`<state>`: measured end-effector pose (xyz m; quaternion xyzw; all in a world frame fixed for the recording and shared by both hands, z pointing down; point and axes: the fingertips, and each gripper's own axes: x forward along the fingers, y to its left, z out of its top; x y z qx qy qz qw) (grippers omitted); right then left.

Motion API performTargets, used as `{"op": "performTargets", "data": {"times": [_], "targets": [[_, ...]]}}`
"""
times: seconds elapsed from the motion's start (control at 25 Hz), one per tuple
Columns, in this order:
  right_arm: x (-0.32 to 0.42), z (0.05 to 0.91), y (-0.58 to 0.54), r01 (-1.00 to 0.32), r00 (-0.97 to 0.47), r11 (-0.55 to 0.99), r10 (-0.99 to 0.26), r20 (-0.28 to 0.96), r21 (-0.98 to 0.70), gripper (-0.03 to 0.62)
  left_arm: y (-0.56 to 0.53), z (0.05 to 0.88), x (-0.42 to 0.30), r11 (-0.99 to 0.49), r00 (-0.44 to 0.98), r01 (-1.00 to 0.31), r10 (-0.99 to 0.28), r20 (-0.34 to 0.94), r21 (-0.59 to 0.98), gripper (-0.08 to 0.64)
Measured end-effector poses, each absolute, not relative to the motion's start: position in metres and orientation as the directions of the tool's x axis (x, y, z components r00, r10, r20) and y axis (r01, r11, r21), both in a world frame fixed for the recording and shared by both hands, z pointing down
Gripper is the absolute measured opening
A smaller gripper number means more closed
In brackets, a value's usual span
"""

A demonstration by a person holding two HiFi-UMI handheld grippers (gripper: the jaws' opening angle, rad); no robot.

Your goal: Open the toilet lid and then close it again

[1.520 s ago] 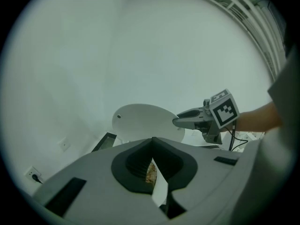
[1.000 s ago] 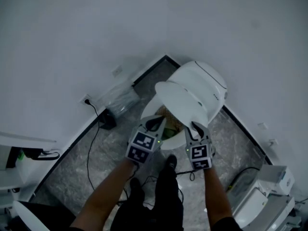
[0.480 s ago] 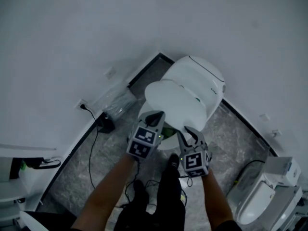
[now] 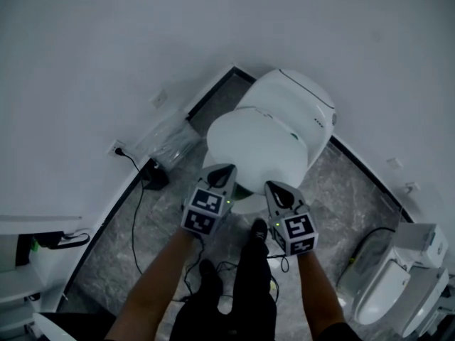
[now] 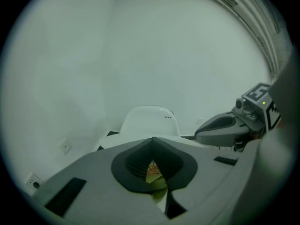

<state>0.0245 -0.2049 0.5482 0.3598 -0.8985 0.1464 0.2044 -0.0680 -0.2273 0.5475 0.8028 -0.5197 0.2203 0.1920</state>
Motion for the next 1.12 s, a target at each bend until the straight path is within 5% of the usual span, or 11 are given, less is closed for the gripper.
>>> {"op": "performTargets", "data": {"times": [1.12], "targets": [[-0.008,0.694,-0.144,-0.701,-0.628,0.676,-0.434,0.646,-0.227,0.013,-0.16,0.694,-0.104,-0.333,0.325,-0.936,-0.684,0.653,0.117,0.006]]}}
